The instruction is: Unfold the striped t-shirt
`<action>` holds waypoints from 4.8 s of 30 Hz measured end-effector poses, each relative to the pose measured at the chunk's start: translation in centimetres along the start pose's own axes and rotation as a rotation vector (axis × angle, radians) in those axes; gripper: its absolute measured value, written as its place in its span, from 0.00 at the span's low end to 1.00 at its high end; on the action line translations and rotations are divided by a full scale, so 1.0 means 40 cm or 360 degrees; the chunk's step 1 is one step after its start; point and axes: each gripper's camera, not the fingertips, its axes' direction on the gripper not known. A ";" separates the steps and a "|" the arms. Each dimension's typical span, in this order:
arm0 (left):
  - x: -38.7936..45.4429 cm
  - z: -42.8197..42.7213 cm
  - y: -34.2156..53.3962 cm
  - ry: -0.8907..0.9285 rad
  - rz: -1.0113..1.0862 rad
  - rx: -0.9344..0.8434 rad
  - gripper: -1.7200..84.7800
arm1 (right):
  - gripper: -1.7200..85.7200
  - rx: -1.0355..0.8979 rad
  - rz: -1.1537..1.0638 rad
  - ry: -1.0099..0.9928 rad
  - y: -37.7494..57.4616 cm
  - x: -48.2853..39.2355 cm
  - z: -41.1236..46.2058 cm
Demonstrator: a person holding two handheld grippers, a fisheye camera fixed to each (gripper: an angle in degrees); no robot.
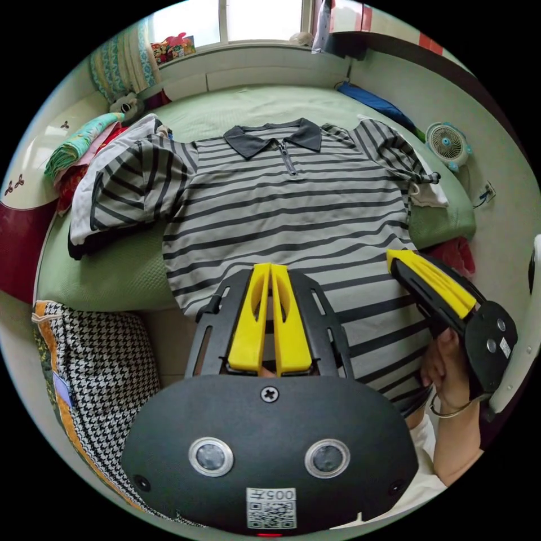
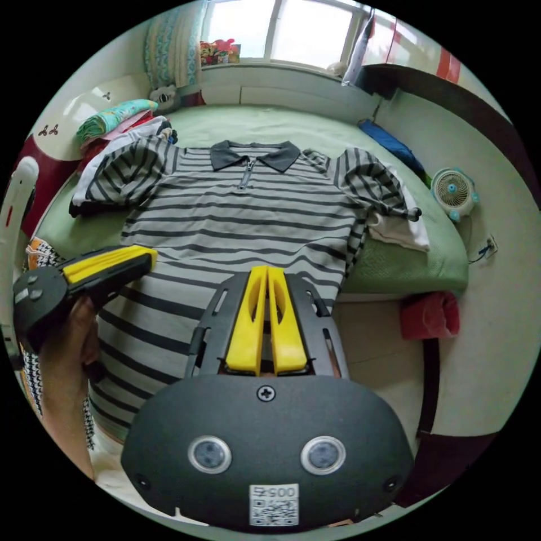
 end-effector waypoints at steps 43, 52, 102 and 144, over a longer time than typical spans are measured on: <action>0.083 0.062 0.013 -0.0068 0.0042 -0.0015 0.01 | 0.01 0.0018 0.0096 -0.0228 0.108 -0.016 0.047; 0.092 0.071 0.015 -0.0074 0.0047 -0.0016 0.01 | 0.01 0.0019 0.0088 -0.0205 0.120 -0.022 0.052; 0.113 0.099 0.009 -0.0117 0.0064 -0.0015 0.01 | 0.01 0.0020 0.0084 -0.0193 0.137 -0.020 0.068; 0.121 0.096 0.007 -0.0122 0.0065 -0.0013 0.01 | 0.01 0.0019 0.0060 -0.0137 0.139 -0.054 0.073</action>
